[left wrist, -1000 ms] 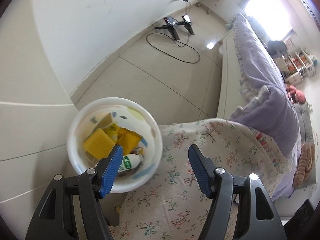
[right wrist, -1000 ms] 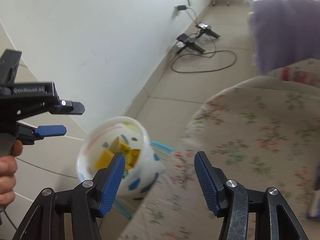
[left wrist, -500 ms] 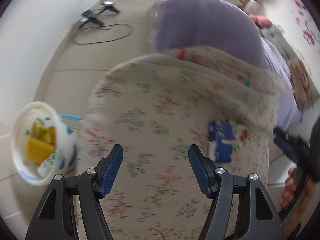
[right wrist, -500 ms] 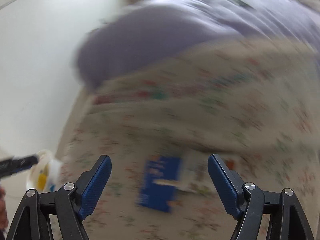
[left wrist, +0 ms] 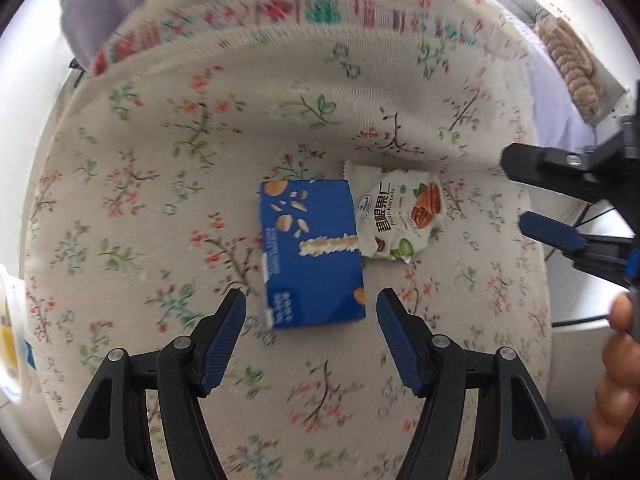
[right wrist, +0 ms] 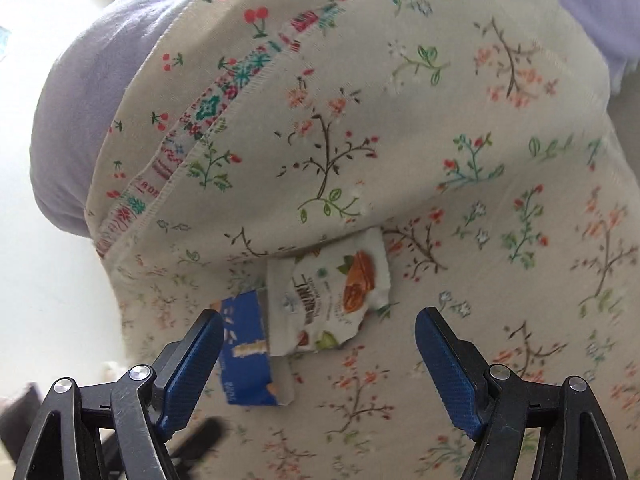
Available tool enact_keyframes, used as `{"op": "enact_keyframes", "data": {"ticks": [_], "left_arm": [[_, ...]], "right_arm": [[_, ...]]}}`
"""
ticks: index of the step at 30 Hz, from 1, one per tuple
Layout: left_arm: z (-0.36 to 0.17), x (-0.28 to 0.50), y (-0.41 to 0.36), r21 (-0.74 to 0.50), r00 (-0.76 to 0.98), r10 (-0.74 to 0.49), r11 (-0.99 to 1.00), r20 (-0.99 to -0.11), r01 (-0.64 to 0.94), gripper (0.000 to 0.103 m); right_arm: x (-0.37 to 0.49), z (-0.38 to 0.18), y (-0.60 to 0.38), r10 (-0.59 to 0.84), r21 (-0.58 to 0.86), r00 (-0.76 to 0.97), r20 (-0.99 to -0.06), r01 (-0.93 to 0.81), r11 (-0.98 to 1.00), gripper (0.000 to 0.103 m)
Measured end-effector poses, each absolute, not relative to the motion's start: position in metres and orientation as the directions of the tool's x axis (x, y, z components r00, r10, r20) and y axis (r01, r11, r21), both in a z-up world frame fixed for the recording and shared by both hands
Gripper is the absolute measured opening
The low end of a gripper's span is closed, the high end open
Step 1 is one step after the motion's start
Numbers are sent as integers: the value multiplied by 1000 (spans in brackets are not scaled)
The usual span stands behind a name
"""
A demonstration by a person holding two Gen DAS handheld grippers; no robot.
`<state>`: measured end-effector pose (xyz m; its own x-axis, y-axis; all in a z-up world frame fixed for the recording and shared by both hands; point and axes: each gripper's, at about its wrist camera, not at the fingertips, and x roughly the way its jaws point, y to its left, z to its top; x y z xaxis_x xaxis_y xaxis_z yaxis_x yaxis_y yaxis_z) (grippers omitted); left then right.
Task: Collect trash
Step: 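Grasp the blue snack box with left tool while right tool grasps nut wrapper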
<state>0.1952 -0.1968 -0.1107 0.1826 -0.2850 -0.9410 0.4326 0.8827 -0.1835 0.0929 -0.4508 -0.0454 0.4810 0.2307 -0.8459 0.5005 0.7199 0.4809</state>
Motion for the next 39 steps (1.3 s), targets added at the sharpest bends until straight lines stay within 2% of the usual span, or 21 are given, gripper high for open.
{"op": "enact_keyframes", "data": {"ticks": [7, 9, 13, 24, 29, 39], "left_arm": [[-138, 203, -205, -100, 184, -191, 905, -964, 413, 70], [-136, 208, -194, -118, 186, -201, 916, -962, 384, 61], [-126, 216, -170, -171, 177, -243, 923, -954, 344, 61], [-93, 210, -107, -211, 202, -276, 932, -940, 295, 61], [-79, 215, -74, -235, 206, -292, 936, -934, 264, 61], [-75, 211, -71, -257, 220, -312, 935, -924, 244, 61]], "right_arm": [[96, -50, -459, 224, 450, 439, -870, 521, 725, 83], [96, -55, -463, 224, 440, 424, -878, 528, 726, 83], [100, -61, -470, 208, 418, 404, -891, 549, 724, 83], [129, -95, -453, 220, 376, 333, -917, 533, 758, 83], [143, -109, -436, 161, 297, 290, -943, 521, 800, 83], [162, -118, -407, 77, 229, 305, -949, 501, 835, 83]]}}
